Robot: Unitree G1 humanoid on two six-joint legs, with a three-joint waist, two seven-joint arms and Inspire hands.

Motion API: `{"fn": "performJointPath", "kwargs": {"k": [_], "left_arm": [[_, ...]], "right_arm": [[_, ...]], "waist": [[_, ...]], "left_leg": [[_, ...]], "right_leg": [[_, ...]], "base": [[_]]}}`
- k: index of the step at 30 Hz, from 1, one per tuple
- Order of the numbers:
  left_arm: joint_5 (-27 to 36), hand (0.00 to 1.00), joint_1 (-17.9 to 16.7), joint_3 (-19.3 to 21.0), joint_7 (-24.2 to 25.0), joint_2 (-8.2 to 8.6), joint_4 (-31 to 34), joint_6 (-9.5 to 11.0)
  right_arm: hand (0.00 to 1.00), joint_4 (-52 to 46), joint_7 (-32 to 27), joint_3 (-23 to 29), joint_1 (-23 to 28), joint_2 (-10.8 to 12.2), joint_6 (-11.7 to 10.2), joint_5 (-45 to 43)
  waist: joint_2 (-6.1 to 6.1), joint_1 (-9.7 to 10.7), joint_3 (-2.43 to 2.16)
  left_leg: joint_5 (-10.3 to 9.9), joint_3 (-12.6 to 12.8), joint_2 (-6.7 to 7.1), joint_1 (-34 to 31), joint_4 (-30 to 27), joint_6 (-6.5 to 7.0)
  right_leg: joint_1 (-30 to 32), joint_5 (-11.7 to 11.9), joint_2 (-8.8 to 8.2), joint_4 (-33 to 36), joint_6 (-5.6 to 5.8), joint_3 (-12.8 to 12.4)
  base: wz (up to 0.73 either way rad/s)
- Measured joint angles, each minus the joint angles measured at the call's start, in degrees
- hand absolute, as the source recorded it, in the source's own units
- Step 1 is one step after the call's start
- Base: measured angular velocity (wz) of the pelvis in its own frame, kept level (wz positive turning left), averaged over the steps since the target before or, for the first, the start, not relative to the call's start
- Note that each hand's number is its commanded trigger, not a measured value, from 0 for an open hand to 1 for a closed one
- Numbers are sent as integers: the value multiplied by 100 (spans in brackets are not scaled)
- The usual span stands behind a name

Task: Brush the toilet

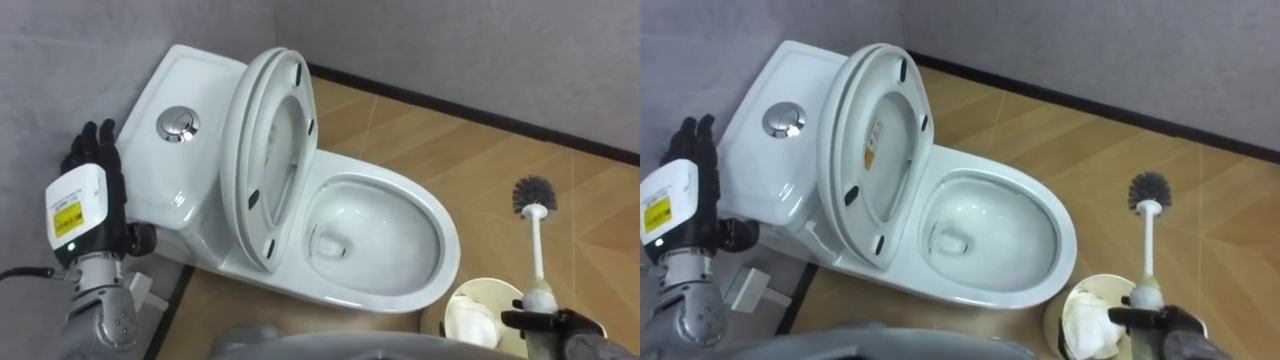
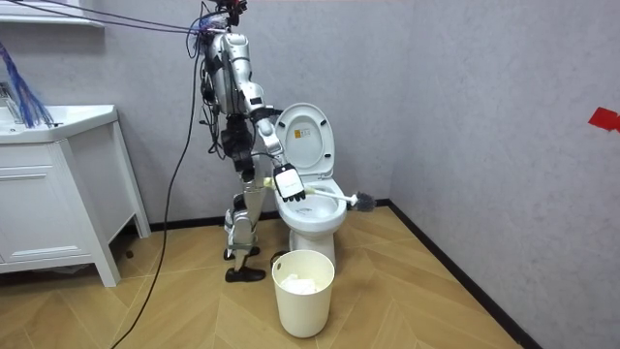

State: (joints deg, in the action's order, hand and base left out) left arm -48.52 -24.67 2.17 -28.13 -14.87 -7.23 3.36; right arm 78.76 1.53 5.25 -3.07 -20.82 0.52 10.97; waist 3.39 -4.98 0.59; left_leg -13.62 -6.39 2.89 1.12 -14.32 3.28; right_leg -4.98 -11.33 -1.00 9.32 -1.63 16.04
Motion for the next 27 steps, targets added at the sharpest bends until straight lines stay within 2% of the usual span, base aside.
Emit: {"fn": "performJointPath", "kwargs": {"k": [5,7,12,15,17,18,20,23,27], "left_arm": [[-107,0,-36,-81,1,-76,7,39],[-106,0,-48,-273,22,-229,-23,40],[-103,0,-1,-691,395,-388,-267,39],[-103,0,9,-966,703,-396,-452,38],[-102,0,34,-996,755,-399,-517,33],[-102,0,39,-1013,790,-401,-621,32],[-117,0,50,-1021,774,-401,-797,36],[-117,0,101,-1061,791,-423,-967,11],[-297,0,182,-1154,871,-483,-984,-165]], "right_arm": [[100,-100,44,-205,-38,0,-64,3],[100,-101,119,-288,-83,-2,-67,-23],[100,-132,265,-439,-275,-4,-67,-433],[100,-303,371,-577,-308,-8,-68,-461],[100,-411,426,-618,-310,-35,-68,-632],[100,-527,466,-620,-319,-71,-67,-935],[100,-735,542,-625,-389,-126,-54,-1368],[100,-1006,644,-737,-493,-157,-50,-1608],[100,-1220,792,-787,-657,-157,-36,-1847]], "waist": [[33,1,-19],[50,7,-12],[63,110,-6],[69,172,-5],[94,192,7],[46,169,-14],[23,141,-35],[-4,160,-42],[1,157,-42]], "left_leg": [[59,-14,1,11,97,-6],[62,1,-7,70,131,-5],[68,31,-10,125,165,-2],[68,69,-16,165,176,-1],[70,117,-23,220,198,1],[91,163,-26,254,257,9],[142,260,-30,276,362,16],[209,304,-26,359,471,13],[227,320,-21,366,468,8]], "right_leg": [[-32,3,-6,-54,3,35],[-77,3,-6,-61,3,40],[-111,5,-12,-60,5,33],[-134,6,-12,-58,4,10],[-148,6,-12,-44,4,-34],[-145,6,-15,-35,4,-76],[-101,7,-18,-12,3,-187],[-82,8,-34,44,3,-201],[-67,7,-39,41,1,-228]], "base": [[5],[2],[-5],[-7],[-13],[-21],[-24],[-6],[0]]}}
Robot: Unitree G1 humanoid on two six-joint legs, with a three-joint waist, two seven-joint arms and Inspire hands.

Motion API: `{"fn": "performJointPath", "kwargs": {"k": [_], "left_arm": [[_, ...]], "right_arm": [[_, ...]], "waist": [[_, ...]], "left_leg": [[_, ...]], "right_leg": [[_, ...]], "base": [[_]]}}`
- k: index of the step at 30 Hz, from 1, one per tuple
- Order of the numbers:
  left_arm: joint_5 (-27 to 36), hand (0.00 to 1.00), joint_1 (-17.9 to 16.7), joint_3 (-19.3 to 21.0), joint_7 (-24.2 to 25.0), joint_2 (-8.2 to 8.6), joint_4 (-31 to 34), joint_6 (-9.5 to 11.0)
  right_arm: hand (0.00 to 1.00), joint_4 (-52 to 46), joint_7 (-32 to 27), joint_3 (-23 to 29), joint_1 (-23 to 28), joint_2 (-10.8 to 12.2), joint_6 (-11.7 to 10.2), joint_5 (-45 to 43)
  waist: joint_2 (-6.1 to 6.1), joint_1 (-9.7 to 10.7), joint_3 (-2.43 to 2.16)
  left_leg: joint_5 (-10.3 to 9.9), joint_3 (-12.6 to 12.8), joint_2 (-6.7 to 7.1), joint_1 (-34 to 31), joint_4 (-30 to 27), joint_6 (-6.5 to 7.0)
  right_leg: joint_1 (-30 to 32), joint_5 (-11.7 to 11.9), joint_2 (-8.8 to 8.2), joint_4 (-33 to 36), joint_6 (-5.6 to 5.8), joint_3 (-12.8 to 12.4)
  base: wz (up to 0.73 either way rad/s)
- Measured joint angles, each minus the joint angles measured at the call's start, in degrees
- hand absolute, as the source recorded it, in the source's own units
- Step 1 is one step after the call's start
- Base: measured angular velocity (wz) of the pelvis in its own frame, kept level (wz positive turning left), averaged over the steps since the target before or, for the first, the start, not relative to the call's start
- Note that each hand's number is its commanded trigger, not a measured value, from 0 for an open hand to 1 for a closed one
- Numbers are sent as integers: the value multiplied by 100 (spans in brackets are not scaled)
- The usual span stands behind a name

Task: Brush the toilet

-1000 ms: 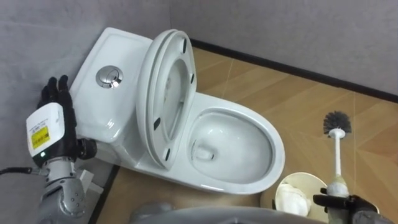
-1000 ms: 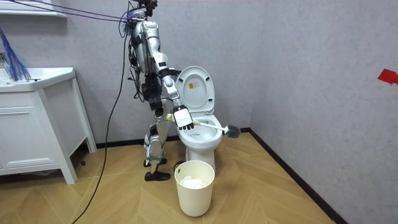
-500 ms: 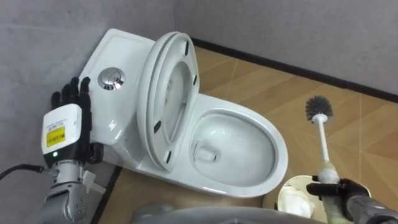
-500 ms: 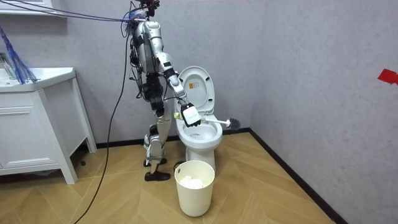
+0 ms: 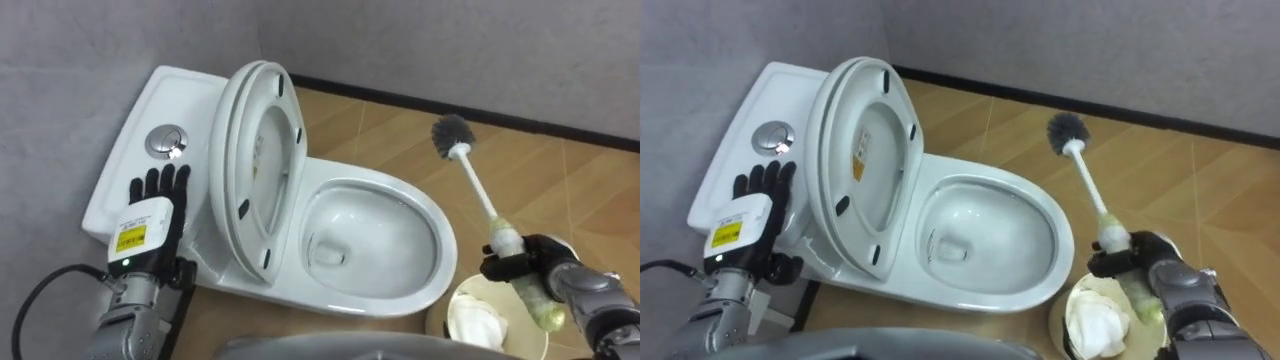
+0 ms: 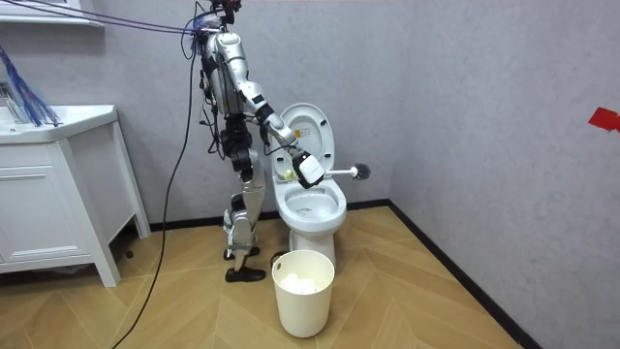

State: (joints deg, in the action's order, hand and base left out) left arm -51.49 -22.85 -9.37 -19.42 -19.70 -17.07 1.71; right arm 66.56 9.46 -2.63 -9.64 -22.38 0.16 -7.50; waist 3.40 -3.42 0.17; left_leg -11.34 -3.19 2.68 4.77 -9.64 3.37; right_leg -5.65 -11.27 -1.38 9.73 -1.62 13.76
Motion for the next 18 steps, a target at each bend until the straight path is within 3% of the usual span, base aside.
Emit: {"fn": "performJointPath", "kwargs": {"k": [6,11,18], "left_arm": [[-252,0,-19,-59,4,-147,21,-61],[-496,0,-25,-84,-48,-164,-21,-144],[-922,0,80,-121,-258,-170,-226,-151]], "right_arm": [[100,-571,11,-42,-17,1,90,-673],[100,-1081,60,-77,1,0,139,-1154],[100,-1738,133,-382,25,2,244,-1729]], "waist": [[44,-17,-2],[48,-112,-7],[119,-255,-66]], "left_leg": [[12,-15,9,-20,-5,10],[13,0,4,-14,-2,8],[13,10,2,-62,-2,8]], "right_leg": [[52,-1,-16,-3,1,15],[61,0,-9,-2,0,-13],[108,0,-11,1,-1,14]], "base": [[0],[-4],[-1]]}}
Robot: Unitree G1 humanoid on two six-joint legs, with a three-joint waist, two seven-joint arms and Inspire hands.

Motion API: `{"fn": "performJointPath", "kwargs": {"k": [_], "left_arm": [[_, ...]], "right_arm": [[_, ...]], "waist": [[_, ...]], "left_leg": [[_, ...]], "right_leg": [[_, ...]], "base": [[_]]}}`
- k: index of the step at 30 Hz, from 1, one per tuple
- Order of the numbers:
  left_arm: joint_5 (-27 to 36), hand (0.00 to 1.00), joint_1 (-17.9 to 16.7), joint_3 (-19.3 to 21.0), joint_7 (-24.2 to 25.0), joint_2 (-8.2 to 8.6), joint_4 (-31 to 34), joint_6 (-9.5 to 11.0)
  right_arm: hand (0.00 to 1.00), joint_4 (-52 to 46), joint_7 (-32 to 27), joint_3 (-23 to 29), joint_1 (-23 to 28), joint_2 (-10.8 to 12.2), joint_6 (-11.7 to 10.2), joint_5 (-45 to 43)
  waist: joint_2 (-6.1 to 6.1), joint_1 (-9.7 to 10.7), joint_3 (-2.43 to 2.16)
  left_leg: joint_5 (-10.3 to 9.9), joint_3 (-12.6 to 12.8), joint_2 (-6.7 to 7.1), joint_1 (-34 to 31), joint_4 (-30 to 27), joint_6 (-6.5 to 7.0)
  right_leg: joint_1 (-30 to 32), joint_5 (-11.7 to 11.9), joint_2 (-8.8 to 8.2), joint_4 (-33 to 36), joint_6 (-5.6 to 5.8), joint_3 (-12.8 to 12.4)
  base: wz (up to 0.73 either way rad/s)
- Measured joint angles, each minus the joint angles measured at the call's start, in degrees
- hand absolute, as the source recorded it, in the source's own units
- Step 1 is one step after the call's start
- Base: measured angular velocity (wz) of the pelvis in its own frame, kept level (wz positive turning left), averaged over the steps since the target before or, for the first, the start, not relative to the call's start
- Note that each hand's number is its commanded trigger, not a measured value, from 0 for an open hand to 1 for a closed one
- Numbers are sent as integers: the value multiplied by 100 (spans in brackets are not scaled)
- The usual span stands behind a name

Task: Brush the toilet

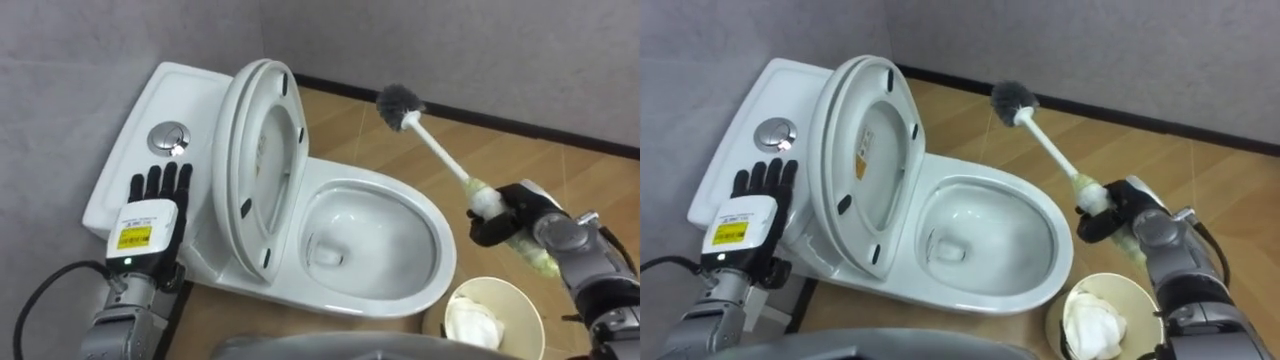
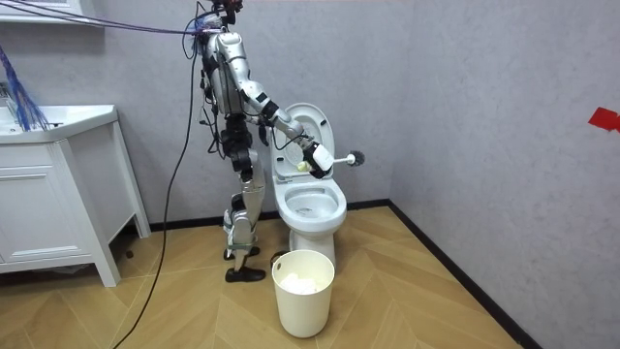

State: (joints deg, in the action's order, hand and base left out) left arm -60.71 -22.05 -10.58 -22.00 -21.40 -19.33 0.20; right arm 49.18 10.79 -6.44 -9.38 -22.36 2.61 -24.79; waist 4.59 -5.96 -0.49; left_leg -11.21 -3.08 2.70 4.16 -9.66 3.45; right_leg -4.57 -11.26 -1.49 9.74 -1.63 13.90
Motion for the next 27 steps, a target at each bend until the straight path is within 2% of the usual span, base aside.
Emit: {"fn": "performJointPath", "kwargs": {"k": [1,5,8,9,11,13,16,21,27], "left_arm": [[-24,0,26,0,0,-1,3,4],[-17,0,168,-32,-4,0,-1,40],[-15,0,379,-36,-43,-3,-53,147],[-16,0,475,-35,-119,-3,-121,222],[-17,0,622,-36,-202,-3,-195,316],[-14,0,807,-43,-290,-4,-266,457],[-10,0,1039,-101,-392,-10,-334,578],[-9,0,1275,-164,-406,-131,-307,673],[-9,0,1381,-180,-440,-133,-316,722]], "right_arm": [[100,-62,4,-36,-1,0,0,-197],[100,-39,4,-272,2,-7,1,-498],[100,-41,-12,-555,0,-7,-5,-767],[100,-32,-12,-671,0,-6,-12,-851],[100,18,-13,-837,1,-7,-9,-938],[100,146,-23,-1026,-10,-10,-11,-982],[100,269,-24,-1147,-21,-13,-14,-1282],[100,439,-49,-1363,-53,-20,-40,-1429],[100,482,-65,-1364,222,-92,-47,-1557]], "waist": [[23,-60,-32],[64,-194,-36],[107,-239,-7],[151,-263,27],[175,-361,39],[247,-489,81],[294,-551,115],[284,-538,125],[265,-533,118]], "left_leg": [[0,3,-4,-61,-18,0],[1,-12,-10,-174,-60,-1],[8,-82,-3,-452,-168,-14],[14,-90,-1,-547,-202,-23],[23,-98,-3,-659,-228,-37],[26,-166,-4,-815,-323,-44],[26,-244,-1,-1095,-447,-47],[28,-353,0,-1563,-648,-69],[22,-443,2,-1760,-697,-104]], "right_leg": [[65,5,1,10,-8,-5],[153,14,5,32,-22,20],[314,21,-11,117,-32,121],[374,28,-15,124,-43,164],[483,38,-16,143,-61,189],[615,44,-14,188,-71,206],[806,73,-14,213,-94,268],[1165,104,-16,304,-131,391],[1289,118,0,288,-152,475]], "base": [[0],[2],[15],[14],[6],[8],[15],[13],[8]]}}
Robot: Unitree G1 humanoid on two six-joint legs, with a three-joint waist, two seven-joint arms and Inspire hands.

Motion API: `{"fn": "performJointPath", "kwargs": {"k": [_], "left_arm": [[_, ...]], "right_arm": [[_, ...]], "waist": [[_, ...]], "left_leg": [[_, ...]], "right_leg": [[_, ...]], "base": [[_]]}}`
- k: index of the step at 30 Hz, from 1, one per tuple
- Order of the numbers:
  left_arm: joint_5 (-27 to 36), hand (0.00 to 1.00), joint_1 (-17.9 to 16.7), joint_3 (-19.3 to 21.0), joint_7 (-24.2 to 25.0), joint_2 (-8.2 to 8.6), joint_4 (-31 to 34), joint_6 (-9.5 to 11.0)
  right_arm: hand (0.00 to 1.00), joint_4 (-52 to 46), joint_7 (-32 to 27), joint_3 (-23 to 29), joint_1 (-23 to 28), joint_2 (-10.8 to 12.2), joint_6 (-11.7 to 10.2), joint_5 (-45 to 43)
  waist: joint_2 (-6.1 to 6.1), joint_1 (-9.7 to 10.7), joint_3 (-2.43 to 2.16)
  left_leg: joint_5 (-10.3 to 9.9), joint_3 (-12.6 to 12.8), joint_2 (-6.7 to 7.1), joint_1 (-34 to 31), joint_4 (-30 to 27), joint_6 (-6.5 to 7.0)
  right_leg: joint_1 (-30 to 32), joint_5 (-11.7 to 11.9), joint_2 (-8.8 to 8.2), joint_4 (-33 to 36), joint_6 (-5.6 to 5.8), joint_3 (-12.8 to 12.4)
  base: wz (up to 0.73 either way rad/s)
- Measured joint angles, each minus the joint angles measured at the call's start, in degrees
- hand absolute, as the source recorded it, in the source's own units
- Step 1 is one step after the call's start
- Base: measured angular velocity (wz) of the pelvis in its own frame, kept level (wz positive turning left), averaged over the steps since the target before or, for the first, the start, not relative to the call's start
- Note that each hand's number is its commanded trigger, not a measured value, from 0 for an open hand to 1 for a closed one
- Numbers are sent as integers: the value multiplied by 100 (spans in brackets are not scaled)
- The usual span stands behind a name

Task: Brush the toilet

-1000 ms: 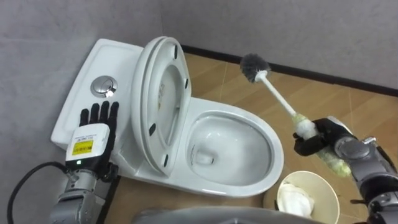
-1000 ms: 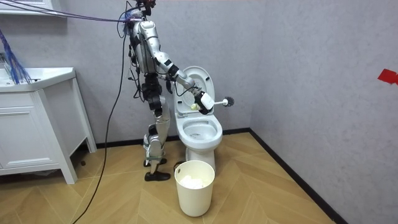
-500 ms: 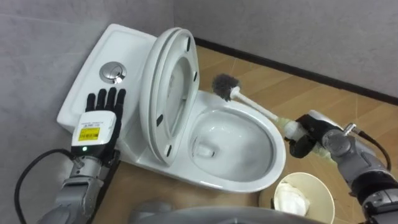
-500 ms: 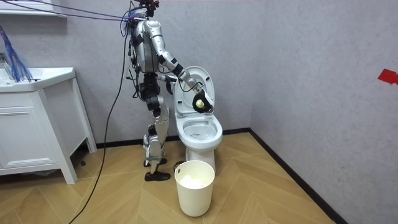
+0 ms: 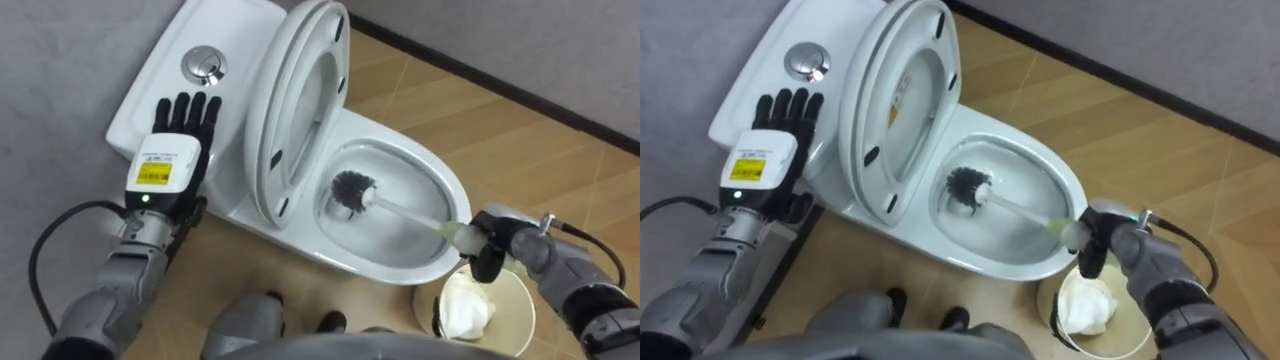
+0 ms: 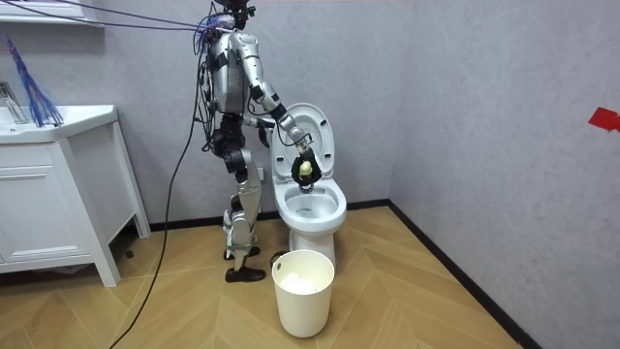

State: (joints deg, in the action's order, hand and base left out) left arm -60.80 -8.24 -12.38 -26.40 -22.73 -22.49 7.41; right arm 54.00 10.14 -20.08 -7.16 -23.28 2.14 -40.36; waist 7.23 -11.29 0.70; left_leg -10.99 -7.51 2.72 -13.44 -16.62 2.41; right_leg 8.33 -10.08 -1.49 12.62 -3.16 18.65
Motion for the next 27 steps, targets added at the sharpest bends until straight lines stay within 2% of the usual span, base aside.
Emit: {"fn": "performJointPath", "kwargs": {"k": [3,9,14,16,17,18,19,21,23,27], "left_arm": [[2,0,15,-29,-76,0,-77,1],[47,0,157,-125,-177,1,-235,6],[64,0,266,-176,-314,0,-368,17],[129,0,409,-242,-469,1,-512,60],[153,0,458,-267,-517,2,-546,67],[217,0,621,-343,-561,2,-577,69],[248,0,746,-368,-560,7,-566,86],[261,0,855,-367,-565,7,-563,125],[277,0,960,-368,-561,6,-566,135],[298,0,1290,-427,-684,5,-555,139]], "right_arm": [[100,91,2,-8,183,-37,-30,3],[100,659,-37,-114,235,-59,-34,17],[100,869,-200,-119,140,-59,-34,52],[100,946,-271,-117,-3,-69,-88,52],[100,1013,-297,-118,-76,-73,-114,53],[100,1094,-338,-119,-222,-115,-142,51],[100,1163,-376,-119,-388,-164,-153,46],[100,1232,-470,-126,-619,-188,-152,42],[100,1239,-531,-129,-816,-190,-154,-29],[100,1236,-706,-480,-1333,-260,-130,-26]], "waist": [[-21,6,-12],[-49,21,-29],[-50,49,-31],[-75,71,-27],[-98,72,-19],[-153,111,21],[-198,122,40],[-225,93,57],[-209,52,73],[-181,-37,152]], "left_leg": [[9,-22,0,-10,1,-12],[15,-55,0,-114,-39,-21],[14,-64,3,-231,-135,-22],[14,-79,5,-417,-270,-23],[14,-90,5,-492,-328,-23],[12,-122,13,-666,-433,-24],[15,-140,18,-852,-531,-28],[32,-137,11,-1063,-625,-46],[71,-123,12,-1202,-658,-60],[121,-187,27,-1614,-835,-112]], "right_leg": [[12,0,1,0,0,20],[85,6,2,15,-11,57],[168,14,2,39,-26,75],[331,12,-14,148,-30,111],[387,14,-15,178,-35,125],[506,14,-26,251,-43,181],[682,16,-37,338,-58,204],[912,28,-47,445,-84,209],[1090,29,-73,551,-110,214],[1515,-16,-117,815,-187,289]], "base": [[0],[2],[1],[2],[12],[16],[15],[0],[-5],[7]]}}
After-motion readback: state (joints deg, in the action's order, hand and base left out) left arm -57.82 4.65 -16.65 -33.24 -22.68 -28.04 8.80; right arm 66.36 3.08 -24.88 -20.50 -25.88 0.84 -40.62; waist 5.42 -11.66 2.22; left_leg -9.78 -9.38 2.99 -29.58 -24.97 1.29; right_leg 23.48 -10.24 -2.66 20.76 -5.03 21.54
